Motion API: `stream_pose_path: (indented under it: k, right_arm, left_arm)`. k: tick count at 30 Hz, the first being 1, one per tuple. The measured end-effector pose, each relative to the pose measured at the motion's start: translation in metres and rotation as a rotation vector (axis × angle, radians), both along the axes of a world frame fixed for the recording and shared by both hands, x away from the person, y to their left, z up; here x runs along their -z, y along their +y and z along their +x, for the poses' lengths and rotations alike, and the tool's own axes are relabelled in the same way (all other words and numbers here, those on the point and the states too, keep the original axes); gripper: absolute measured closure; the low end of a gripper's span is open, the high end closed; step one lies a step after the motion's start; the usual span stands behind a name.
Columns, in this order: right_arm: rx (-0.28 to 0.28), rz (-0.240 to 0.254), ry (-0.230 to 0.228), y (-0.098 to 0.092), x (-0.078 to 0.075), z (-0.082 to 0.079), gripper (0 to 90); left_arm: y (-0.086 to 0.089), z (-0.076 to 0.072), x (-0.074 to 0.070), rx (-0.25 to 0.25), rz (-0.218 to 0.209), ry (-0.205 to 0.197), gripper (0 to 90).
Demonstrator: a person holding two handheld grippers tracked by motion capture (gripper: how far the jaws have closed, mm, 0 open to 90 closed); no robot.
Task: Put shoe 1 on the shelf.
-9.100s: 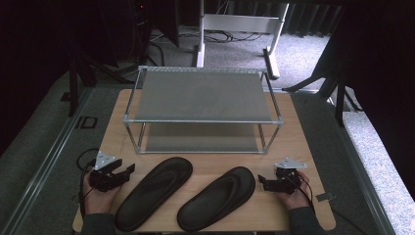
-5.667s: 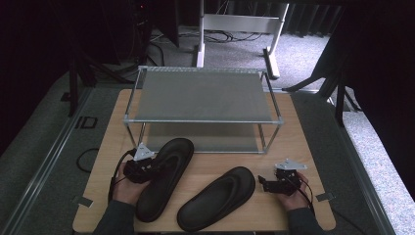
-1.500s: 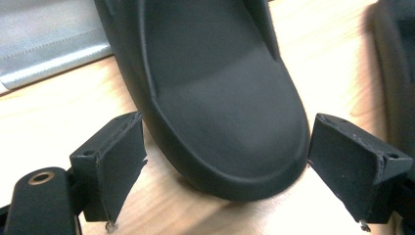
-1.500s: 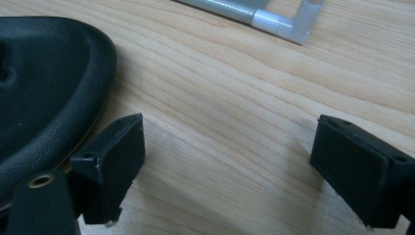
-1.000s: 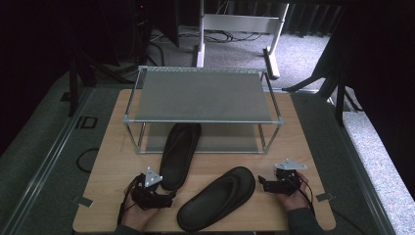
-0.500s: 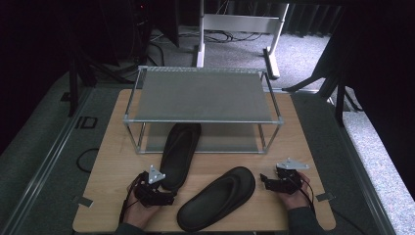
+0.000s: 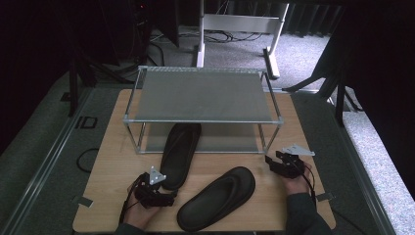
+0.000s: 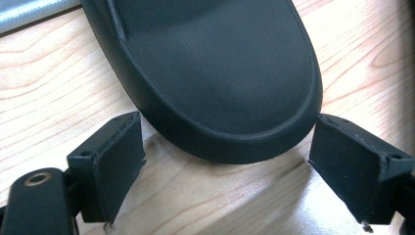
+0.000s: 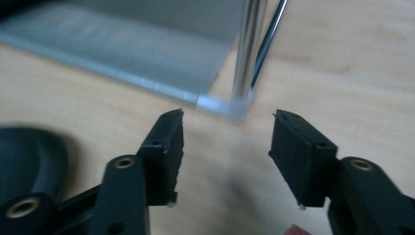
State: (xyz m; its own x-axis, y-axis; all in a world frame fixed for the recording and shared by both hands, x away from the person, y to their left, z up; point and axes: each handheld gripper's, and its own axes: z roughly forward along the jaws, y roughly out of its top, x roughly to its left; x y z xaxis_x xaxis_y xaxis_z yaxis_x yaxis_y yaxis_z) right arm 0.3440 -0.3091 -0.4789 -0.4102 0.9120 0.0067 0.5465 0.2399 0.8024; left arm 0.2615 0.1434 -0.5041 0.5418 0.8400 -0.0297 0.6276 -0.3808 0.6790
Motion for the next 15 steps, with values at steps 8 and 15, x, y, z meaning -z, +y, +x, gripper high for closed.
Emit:
stream_pose_path:
  k: [8,15]
  right_arm:
    - [0.023,0.016,-0.045,0.000,-0.013,0.024,55.2]
    - [0.006,0.020,-0.042,0.005,-0.012,0.035,63.3]
  left_arm:
    - [-0.002,0.001,0.000,0.001,-0.001,0.001,14.0]
    - [-0.005,0.003,-0.001,-0.002,-0.007,-0.004,14.5]
